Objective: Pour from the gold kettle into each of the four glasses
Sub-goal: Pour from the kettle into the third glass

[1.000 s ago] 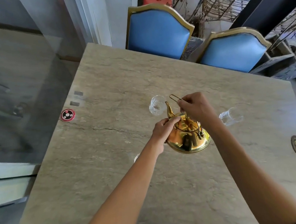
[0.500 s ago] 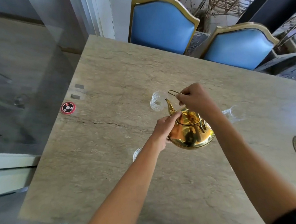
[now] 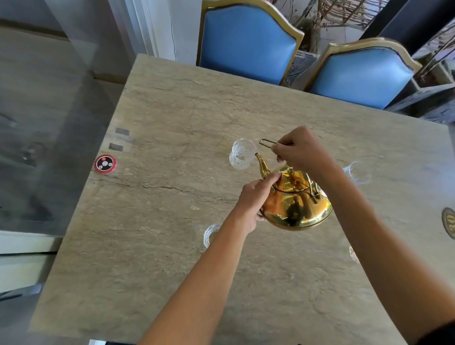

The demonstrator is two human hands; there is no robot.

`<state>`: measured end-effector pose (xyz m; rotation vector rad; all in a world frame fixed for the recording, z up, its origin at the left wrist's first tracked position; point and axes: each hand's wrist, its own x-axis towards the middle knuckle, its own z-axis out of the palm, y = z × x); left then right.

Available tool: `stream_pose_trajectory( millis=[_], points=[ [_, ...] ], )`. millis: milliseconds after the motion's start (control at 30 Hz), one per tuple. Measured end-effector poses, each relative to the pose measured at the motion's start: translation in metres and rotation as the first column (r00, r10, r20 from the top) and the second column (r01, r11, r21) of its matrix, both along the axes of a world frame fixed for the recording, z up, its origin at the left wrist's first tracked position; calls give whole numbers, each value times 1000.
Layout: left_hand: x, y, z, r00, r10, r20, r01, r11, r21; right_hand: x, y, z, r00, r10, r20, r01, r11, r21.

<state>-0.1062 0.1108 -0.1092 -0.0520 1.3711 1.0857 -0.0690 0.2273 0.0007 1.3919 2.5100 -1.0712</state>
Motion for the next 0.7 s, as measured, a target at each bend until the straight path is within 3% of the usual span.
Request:
stream_pose_trajectory(
  millis=[700],
  points=[
    [7, -3, 33, 1000, -16, -17, 16, 999, 51, 8, -5, 30, 1000, 24, -3, -24, 998, 59]
  ],
)
